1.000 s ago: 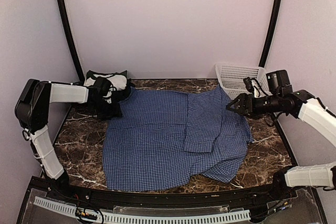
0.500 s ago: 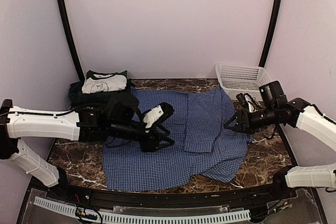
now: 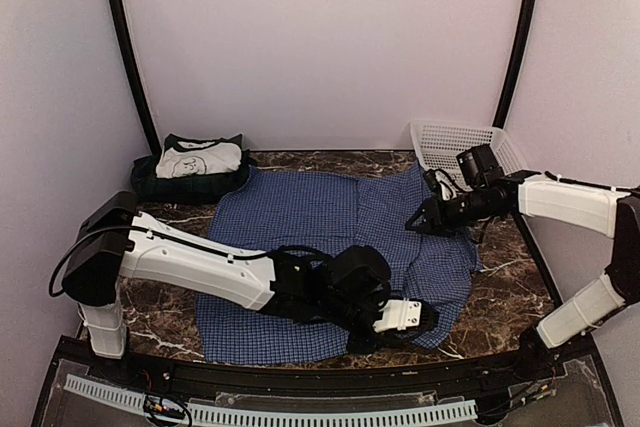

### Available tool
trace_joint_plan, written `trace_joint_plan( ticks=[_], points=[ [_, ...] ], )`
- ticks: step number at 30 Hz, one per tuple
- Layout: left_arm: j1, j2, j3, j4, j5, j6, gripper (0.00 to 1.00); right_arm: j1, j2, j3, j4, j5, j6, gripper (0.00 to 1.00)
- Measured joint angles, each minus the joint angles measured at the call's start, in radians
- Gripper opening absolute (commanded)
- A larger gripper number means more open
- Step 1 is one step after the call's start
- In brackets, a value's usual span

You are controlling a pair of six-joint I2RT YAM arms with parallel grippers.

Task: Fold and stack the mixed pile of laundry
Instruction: Adjust the flattened shirt at the center of the board.

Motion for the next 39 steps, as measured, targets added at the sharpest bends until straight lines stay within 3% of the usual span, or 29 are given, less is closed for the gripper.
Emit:
trace_joint_plan(
  ticks=[15, 24, 27, 32, 39],
  points=[
    [-0.005, 0.217, 0.18, -0.131, -0.094, 0.159, 0.32, -0.041, 0.304, 0.095, 0.127, 0.005, -0.072, 0.3],
    [-0.005, 0.259, 0.21, -0.148, -0.219, 0.2, 0.4, -0.045, 0.38, 0.121, 0.15, 0.02, -0.095, 0.28],
    [-0.005, 0.259, 0.211, -0.146, -0.263, 0.206, 0.33, -0.046, 0.395, 0.122, 0.157, 0.022, -0.102, 0.26],
    [-0.004, 0.26, 0.212, -0.154, -0.296, 0.215, 0.02, -0.046, 0.421, 0.122, 0.168, 0.029, -0.113, 0.23],
    [-0.019, 0.259, 0.266, -0.224, -0.236, 0.237, 0.0, -0.05, 0.462, 0.122, 0.192, 0.032, -0.116, 0.21]
  ],
)
